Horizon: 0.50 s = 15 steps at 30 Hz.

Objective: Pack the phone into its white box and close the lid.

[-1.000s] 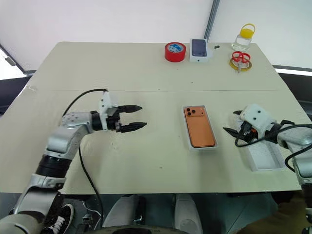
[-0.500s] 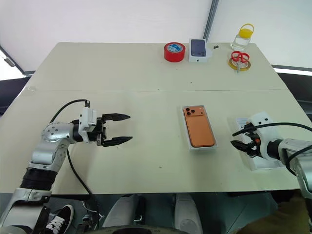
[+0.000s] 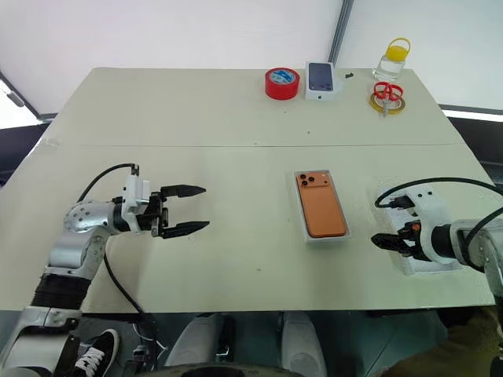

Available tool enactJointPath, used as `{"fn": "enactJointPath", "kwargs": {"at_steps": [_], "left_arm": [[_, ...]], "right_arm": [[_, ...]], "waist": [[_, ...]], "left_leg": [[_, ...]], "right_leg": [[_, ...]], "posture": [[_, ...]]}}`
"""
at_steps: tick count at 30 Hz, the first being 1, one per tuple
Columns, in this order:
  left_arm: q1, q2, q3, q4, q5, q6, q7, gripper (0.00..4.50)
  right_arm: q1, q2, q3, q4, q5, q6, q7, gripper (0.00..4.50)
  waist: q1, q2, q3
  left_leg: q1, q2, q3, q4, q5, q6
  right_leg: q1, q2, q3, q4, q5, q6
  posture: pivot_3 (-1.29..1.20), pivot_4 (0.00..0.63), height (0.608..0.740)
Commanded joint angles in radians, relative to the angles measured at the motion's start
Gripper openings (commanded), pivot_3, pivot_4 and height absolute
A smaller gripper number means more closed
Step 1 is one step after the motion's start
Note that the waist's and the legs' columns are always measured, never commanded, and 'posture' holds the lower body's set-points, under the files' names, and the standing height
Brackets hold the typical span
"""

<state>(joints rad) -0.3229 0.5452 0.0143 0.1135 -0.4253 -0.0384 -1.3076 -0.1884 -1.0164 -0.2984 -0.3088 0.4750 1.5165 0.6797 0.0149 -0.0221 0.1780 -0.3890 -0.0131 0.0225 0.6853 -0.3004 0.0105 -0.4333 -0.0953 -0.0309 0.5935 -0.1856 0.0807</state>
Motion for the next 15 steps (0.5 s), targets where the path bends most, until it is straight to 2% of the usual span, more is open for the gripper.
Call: {"fn": "enactJointPath", "kwargs": {"at_steps": [1, 4, 5, 7, 12, 15], "left_arm": [[-0.001, -0.008, 0.003, -0.036, -0.008, -0.016, 0.017, 3.87], [0.009, -0.012, -0.001, -0.052, -0.005, -0.013, 0.030, 3.87], [0.012, -0.013, -0.002, -0.059, -0.005, -0.012, 0.033, 3.91], [0.020, -0.013, -0.001, -0.071, -0.007, -0.005, 0.042, 3.92], [0.029, -0.012, 0.001, -0.081, -0.001, 0.006, 0.068, 3.92], [0.028, -0.011, -0.002, -0.082, -0.001, 0.012, 0.077, 3.92]], "right_arm": [[-0.020, -0.015, 0.015, 0.028, -0.013, 0.002, -0.033, 3.44], [-0.012, -0.009, 0.039, 0.040, -0.025, -0.027, -0.061, 3.44], [-0.009, -0.008, 0.045, 0.046, -0.028, -0.034, -0.069, 3.20], [0.003, -0.009, 0.058, 0.060, -0.034, -0.053, -0.077, 2.58], [0.040, -0.012, 0.100, 0.066, -0.081, -0.118, -0.115, 0.05], [0.052, 0.007, 0.101, 0.052, -0.090, -0.127, -0.137, 0.05]], "waist": [[0.000, 0.000, 0.000], [-0.002, 0.000, 0.000], [-0.002, 0.000, 0.000], [-0.002, 0.000, 0.000], [-0.002, -0.003, -0.002], [-0.001, -0.007, -0.004]], "left_leg": [[0.000, 0.000, 0.000, 0.000, 0.000, 0.000], [0.000, 0.000, 0.000, 0.000, 0.000, 0.000], [0.000, 0.000, 0.000, 0.000, 0.000, 0.000], [0.000, 0.000, 0.000, 0.000, 0.000, 0.000], [0.000, 0.000, 0.000, 0.000, 0.000, 0.000], [0.000, 0.000, 0.000, 0.000, 0.000, 0.000]], "right_leg": [[0.000, 0.000, 0.000, 0.000, 0.000, 0.000], [0.000, 0.000, 0.000, 0.000, 0.000, 0.000], [0.000, 0.000, 0.000, 0.000, 0.000, 0.000], [0.000, 0.000, 0.000, 0.000, 0.000, 0.000], [0.000, 0.001, 0.000, 0.000, 0.000, 0.000], [0.001, 0.001, 0.000, -0.001, 0.000, 0.000]], "posture": [[0.00, 0.150, 0.740], [0.00, 0.150, 0.740], [0.00, 0.150, 0.740], [0.00, 0.150, 0.740], [0.00, 0.150, 0.740], [0.00, 0.150, 0.740]]}}
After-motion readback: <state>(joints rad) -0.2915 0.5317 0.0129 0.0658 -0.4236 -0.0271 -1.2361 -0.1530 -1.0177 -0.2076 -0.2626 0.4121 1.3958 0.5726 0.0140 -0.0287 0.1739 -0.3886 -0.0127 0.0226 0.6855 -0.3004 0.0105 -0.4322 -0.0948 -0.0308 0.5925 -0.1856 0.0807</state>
